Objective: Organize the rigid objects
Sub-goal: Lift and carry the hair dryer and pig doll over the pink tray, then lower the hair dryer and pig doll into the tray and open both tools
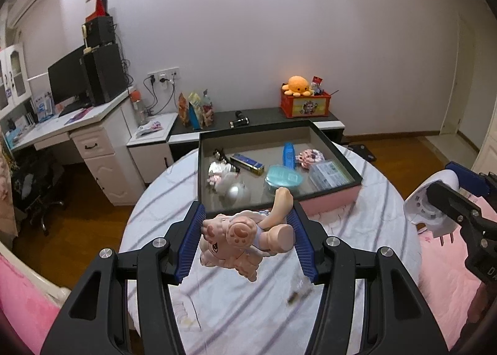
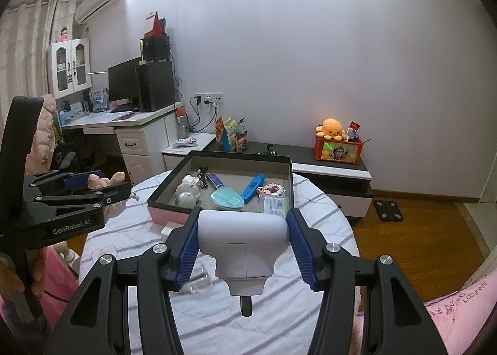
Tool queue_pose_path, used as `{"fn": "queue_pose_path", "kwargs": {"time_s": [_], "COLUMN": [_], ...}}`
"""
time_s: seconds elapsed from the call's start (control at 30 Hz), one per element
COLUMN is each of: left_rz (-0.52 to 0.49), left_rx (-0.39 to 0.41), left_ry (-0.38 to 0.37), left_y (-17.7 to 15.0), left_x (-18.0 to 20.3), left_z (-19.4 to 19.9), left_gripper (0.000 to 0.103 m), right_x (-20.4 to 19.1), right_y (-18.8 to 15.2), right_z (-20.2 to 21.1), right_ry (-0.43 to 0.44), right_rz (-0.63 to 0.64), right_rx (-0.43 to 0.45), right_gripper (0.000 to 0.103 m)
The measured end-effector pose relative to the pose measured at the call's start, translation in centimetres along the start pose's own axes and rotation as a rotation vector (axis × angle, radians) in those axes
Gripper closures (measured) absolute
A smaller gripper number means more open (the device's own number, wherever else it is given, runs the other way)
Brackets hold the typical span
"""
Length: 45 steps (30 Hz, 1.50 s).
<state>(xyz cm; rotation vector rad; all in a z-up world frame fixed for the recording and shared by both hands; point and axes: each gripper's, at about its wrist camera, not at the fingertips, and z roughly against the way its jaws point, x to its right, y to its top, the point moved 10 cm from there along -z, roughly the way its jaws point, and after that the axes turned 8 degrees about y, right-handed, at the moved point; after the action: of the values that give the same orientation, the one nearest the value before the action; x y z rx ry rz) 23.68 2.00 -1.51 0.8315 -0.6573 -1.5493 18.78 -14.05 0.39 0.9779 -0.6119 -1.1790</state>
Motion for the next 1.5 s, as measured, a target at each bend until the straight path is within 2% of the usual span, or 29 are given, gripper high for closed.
{"fn": "queue_pose_path", "kwargs": {"time_s": [0.17,0.47,0.7,0.93,1.1,1.3,1.5], "left_rz": [-0.014,-0.044,-0.042,-0.023,-0.022,-0.032,-0.054], "left_rx": [-0.029,-0.075,-0.125,-0.240,-0.292,-0.321,-0.317], "left_ry": [-0.019,-0.015,0.021,0.028,0.037,0.065,0.077], "left_y": [3.0,8.2,11.5,11.5,10.5,10.0,10.0], "left_x": [0.3,0.7,0.3,-0.2,-0.1,-0.3,0.0], "left_z": [-3.8,-11.6,-17.7,-24.3,-27.0,-28.4,-28.4], "left_gripper": [0.047,0.047,0.047,0.047,0.047,0.047,0.046], "right_x": [1.5,3.3,4.6,5.7,6.2,7.2,8.0], "right_y": [1.8,7.1,9.7,9.8,9.2,7.4,7.1], "right_z": [-3.6,-10.9,-17.8,-24.4,-28.0,-30.0,-30.4], "right_ry": [0.001,-0.012,-0.008,-0.016,-0.014,-0.007,-0.006], "right_rz": [-0.022,0.011,0.029,0.053,0.051,0.029,0.015], "right_rx": [-0.018,-0.012,-0.061,-0.151,-0.206,-0.270,-0.279], "right_gripper": [0.047,0.047,0.047,0.047,0.047,0.047,0.047]}}
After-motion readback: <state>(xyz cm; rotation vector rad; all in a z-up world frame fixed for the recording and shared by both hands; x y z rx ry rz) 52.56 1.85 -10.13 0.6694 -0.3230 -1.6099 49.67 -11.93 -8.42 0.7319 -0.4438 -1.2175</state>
